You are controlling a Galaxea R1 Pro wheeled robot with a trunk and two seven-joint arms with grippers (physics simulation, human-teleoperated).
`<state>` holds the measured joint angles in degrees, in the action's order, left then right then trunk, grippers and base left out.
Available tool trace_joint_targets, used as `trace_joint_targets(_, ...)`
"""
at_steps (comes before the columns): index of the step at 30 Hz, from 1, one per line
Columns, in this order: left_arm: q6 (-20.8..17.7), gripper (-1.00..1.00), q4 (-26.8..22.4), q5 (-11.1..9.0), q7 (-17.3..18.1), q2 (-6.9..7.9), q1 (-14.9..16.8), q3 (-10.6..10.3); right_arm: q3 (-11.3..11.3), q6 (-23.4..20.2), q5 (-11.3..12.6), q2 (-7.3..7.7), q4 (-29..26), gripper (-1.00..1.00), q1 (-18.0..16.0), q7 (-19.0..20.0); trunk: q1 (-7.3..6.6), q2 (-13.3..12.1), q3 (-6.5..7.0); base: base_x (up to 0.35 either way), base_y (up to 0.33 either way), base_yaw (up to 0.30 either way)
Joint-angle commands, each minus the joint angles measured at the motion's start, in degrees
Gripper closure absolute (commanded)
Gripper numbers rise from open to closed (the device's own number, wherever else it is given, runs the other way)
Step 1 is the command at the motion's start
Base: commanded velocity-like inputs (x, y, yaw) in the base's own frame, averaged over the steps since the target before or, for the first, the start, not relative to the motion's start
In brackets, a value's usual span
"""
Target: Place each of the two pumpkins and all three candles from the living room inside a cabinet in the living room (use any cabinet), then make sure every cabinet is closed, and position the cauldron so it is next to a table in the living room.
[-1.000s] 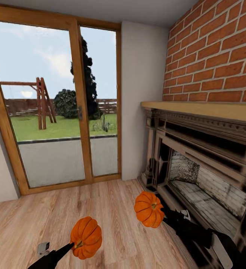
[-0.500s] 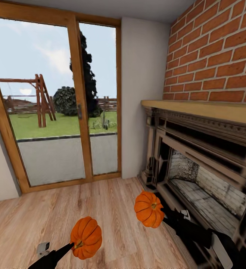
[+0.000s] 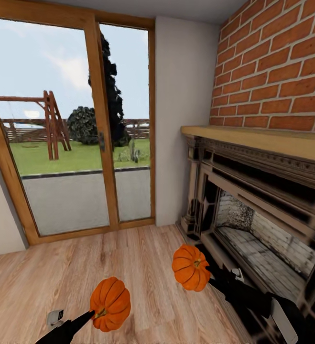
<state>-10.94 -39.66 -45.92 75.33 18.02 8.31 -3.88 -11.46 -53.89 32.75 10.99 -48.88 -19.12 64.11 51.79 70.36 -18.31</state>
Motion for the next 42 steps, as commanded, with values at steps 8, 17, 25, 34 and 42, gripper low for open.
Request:
trace_joint_targets(8, -0.6, 1.0, 0.0, -0.6, 0.1, 0.08, 0.0, -0.3, -0.1, -0.3, 0.0, 0.0, 0.0, 1.0, 0.0, 0.1, -1.76, -3.2, 0.62, 0.0, 0.0, 0.0)
trace_joint_targets(17, -0.6, 1.0, 0.0, -0.6, 0.2, 0.08, 0.0, -0.3, -0.1, -0.3, 0.0, 0.0, 0.0, 1.0, 0.0, 0.1, -3.74, -6.8, 1.39, 0.0, 0.0, 0.0)
trace_joint_targets(25, -0.6, 1.0, 0.0, -0.6, 0.2, 0.08, 0.0, -0.3, -0.1, -0.3, 0.0, 0.0, 0.0, 1.0, 0.0, 0.1, -5.5, -10.0, 2.08, 0.0, 0.0, 0.0)
trace_joint_targets(34, -0.6, 1.0, 0.0, -0.6, 0.2, 0.08, 0.0, -0.3, -0.1, -0.3, 0.0, 0.0, 0.0, 1.0, 0.0, 0.1, -7.47, -13.6, 2.85, 0.0, 0.0, 0.0)
trace_joint_targets(42, -0.6, 1.0, 0.0, -0.6, 0.2, 0.08, 0.0, -0.3, -0.1, -0.3, 0.0, 0.0, 0.0, 1.0, 0.0, 0.1, -9.23, -16.8, 3.54, 0.0, 0.0, 0.0)
